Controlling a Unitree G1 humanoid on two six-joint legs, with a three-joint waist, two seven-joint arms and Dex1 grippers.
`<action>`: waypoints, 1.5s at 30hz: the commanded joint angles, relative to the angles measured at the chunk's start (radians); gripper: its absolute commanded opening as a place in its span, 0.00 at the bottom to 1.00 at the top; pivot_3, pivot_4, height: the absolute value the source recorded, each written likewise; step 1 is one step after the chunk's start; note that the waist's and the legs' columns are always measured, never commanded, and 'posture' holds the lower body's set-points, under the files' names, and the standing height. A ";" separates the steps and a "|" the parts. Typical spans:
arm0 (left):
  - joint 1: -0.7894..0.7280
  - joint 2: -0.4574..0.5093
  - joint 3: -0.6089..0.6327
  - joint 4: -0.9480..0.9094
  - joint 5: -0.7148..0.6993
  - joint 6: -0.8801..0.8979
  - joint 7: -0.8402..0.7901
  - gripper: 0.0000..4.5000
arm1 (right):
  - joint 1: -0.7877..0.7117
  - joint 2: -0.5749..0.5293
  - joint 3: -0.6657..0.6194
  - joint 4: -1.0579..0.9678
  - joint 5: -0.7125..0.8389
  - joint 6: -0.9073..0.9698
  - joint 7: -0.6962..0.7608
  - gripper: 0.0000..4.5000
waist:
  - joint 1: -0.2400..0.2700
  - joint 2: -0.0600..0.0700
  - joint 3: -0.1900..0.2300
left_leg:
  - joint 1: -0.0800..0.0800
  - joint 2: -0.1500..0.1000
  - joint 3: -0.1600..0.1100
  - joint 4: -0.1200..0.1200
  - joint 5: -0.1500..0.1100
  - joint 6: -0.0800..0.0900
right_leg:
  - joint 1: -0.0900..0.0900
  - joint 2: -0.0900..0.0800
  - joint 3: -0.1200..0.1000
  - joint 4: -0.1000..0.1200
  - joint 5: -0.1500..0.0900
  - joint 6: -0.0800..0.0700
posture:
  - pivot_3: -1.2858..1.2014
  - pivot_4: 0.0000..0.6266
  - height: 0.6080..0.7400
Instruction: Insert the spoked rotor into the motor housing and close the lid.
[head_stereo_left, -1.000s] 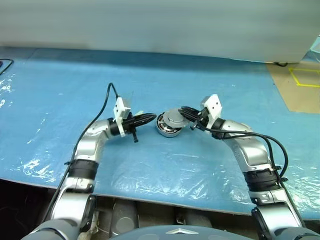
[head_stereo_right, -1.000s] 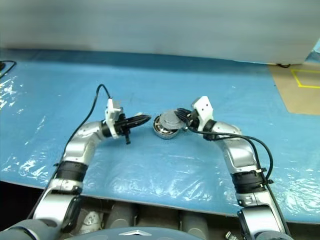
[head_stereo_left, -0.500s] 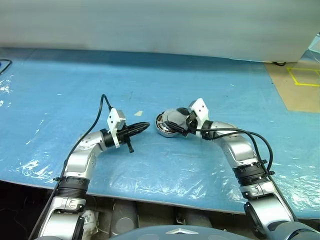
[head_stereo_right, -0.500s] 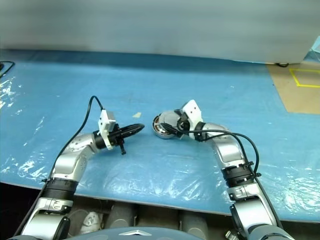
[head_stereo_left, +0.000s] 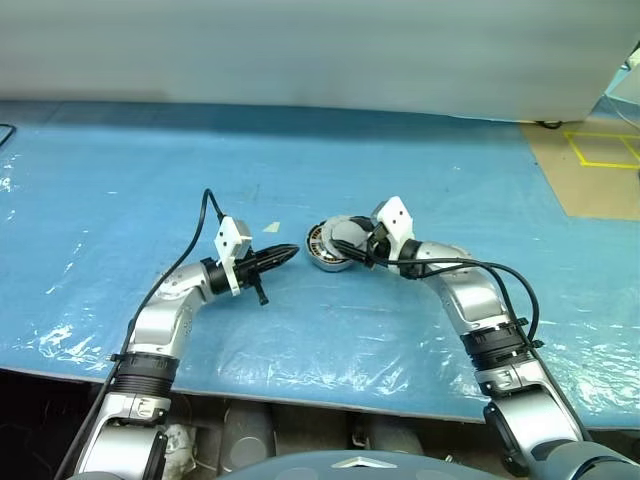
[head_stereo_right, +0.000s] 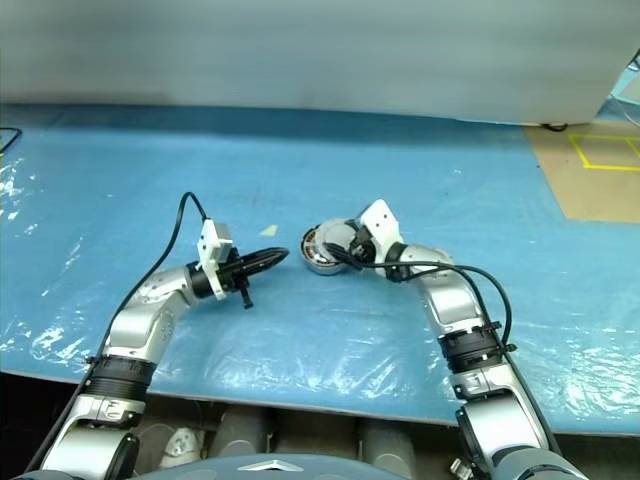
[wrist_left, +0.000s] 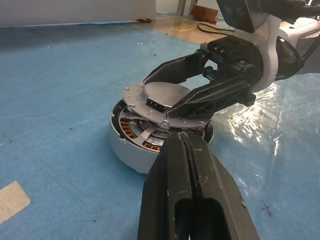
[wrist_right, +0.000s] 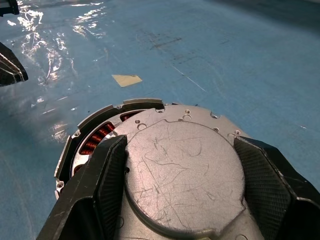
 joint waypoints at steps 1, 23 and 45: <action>-0.015 0.009 0.012 -0.013 -0.020 -0.018 0.002 0.00 | -0.001 0.005 0.025 -0.043 -0.012 0.020 0.003 0.67 | -0.001 0.000 0.000 | 0.000 0.000 0.000 0.000 0.000 0.000 | 0.000 0.000 0.000 0.000 0.000 0.000 | 0.52 0.24 1.00; 0.009 0.005 -0.001 0.024 -0.008 -0.042 0.024 0.00 | -0.141 0.075 0.020 -0.211 0.014 0.465 -0.078 0.67 | 0.000 0.000 0.000 | 0.001 0.000 0.000 -0.001 0.000 0.000 | 0.000 0.001 0.001 0.000 0.000 0.000 | 0.52 0.24 1.00; 0.012 0.007 -0.002 0.079 0.001 -0.071 0.022 0.00 | -0.111 0.150 0.122 -0.221 -0.081 0.676 -0.339 0.67 | 0.000 0.000 0.000 | 0.002 -0.001 0.000 -0.002 0.000 -0.001 | 0.000 0.001 0.001 0.000 0.002 0.004 | 0.52 0.24 1.00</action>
